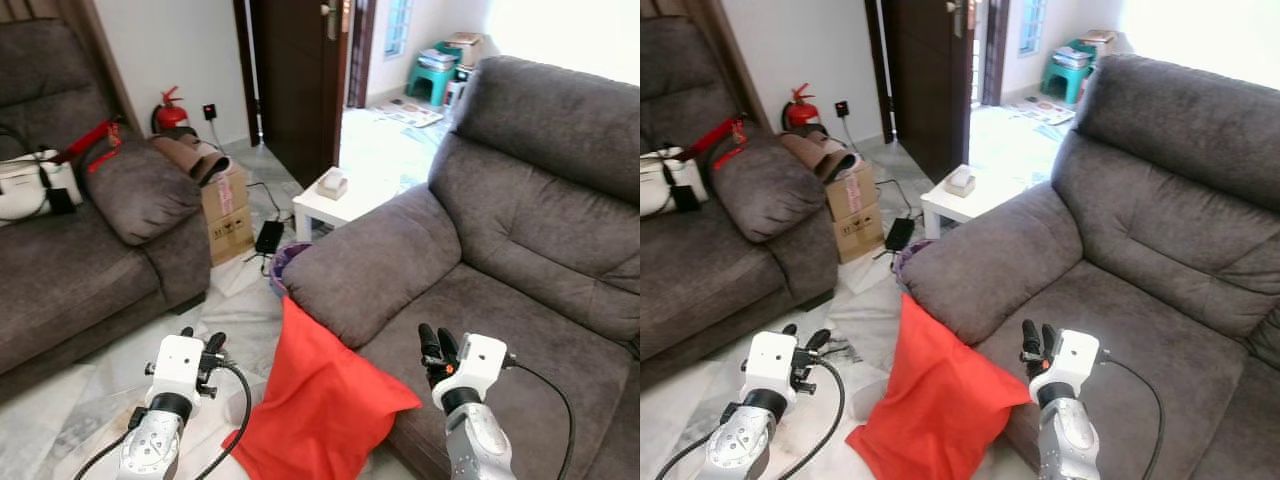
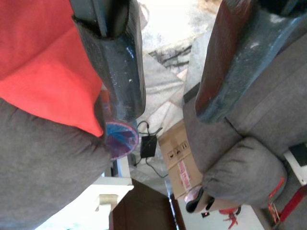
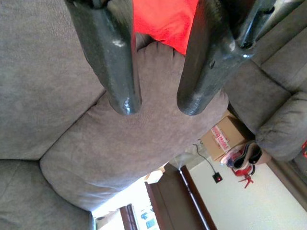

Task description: Move the pillow to the sofa from floor

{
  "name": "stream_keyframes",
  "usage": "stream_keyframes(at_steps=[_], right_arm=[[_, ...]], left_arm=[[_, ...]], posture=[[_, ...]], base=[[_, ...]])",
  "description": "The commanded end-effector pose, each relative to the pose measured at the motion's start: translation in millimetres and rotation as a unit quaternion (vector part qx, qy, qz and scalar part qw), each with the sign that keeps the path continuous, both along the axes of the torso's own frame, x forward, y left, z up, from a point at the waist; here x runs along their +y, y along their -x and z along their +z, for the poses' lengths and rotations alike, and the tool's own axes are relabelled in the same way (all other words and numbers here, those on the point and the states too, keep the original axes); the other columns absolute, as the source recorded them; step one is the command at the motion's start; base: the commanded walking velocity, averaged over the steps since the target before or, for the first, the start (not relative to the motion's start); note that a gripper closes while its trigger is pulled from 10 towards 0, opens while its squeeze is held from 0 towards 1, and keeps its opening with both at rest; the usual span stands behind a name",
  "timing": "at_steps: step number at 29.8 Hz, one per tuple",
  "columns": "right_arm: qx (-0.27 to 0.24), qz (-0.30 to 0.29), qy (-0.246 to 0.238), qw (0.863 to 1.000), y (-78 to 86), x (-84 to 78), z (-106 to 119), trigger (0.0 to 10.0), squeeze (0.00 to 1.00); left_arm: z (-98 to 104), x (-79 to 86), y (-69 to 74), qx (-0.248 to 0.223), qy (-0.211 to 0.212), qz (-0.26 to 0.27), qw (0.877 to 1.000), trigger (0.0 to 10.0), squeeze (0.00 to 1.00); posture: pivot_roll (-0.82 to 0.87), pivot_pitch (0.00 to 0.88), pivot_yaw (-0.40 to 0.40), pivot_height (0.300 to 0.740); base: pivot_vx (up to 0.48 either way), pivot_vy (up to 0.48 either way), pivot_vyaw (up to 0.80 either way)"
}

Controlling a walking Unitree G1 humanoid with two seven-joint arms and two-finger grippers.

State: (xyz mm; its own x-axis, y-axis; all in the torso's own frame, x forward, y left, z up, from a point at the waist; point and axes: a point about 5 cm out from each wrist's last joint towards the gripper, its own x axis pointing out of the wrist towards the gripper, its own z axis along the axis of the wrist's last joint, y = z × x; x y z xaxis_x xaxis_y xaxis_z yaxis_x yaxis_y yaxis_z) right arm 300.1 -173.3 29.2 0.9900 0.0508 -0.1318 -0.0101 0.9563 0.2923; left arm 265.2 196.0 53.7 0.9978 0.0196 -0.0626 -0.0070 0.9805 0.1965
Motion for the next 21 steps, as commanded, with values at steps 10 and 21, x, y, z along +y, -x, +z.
stream_keyframes(at_steps=[10,21], right_arm=[[-0.006,0.007,-0.003,1.000,3.1,4.3,-1.0,10.0,0.00],[-0.003,0.008,-0.002,1.000,2.5,3.8,-0.9,10.0,0.00]], left_arm=[[0.9,-0.2,1.2,0.002,-0.002,0.001,1.000,10.0,0.00],[0.4,-0.7,0.9,0.005,-0.001,0.001,1.000,10.0,0.00]], posture=[[0.08,0.036,0.014,0.698],[0.08,0.049,0.010,0.698]], base=[[0.000,0.000,0.00],[0.000,0.000,0.00]])
